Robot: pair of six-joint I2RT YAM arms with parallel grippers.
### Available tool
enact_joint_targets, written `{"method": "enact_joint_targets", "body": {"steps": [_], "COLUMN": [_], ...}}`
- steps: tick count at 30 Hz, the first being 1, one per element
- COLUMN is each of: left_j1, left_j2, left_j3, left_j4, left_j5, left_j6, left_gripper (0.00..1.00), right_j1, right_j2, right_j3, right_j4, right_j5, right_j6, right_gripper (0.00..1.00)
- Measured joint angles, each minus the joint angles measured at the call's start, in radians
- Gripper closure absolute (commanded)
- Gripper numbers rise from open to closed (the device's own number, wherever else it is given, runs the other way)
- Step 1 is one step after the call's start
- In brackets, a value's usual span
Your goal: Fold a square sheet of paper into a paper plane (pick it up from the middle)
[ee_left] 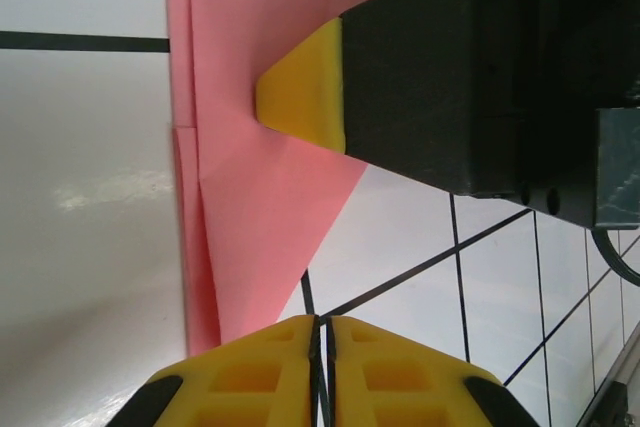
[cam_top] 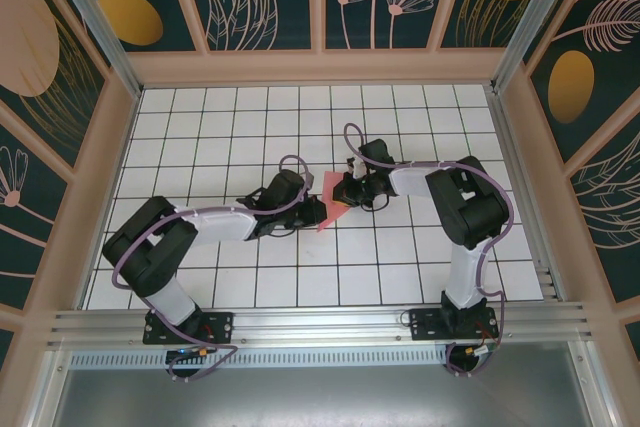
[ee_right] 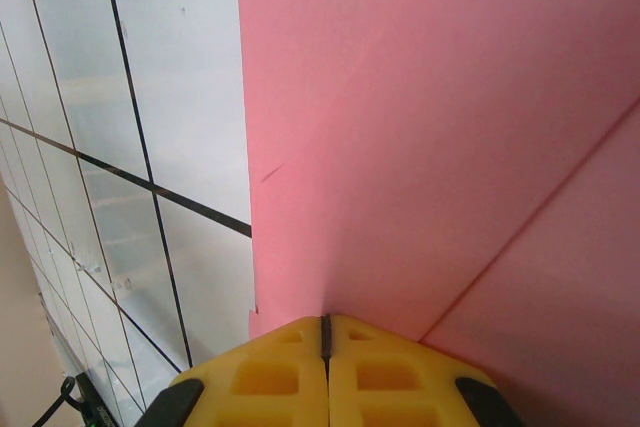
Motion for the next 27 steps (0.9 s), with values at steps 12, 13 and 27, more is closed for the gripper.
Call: {"method": "enact_joint_targets", "body": {"steps": [12,13,27], "left_j1": [-0.012,-0.012,-0.012], "left_j2": [0.070,0.072,0.079], "left_j3": [0.002,0.002,-0.014], "left_j4": [-0.003,-0.006,-0.031], "left_j5": [0.040,0.041,0.022], "left_j6": [-0.008,-0.008,-0.008], "left_gripper": [0.87,0.87,0.88], "right_j1": [0.000,0.000,0.000], "right_j2": [0.003,0.003,0.003], "right_j3": [0.004,0.004,0.005], "right_j4": [-0.002,-0.001,-0.002], "right_j5": [0.000,0.000,0.000], "right_j6": [0.000,0.000,0.000], "right_gripper": [0.93,0.93,0.93]}}
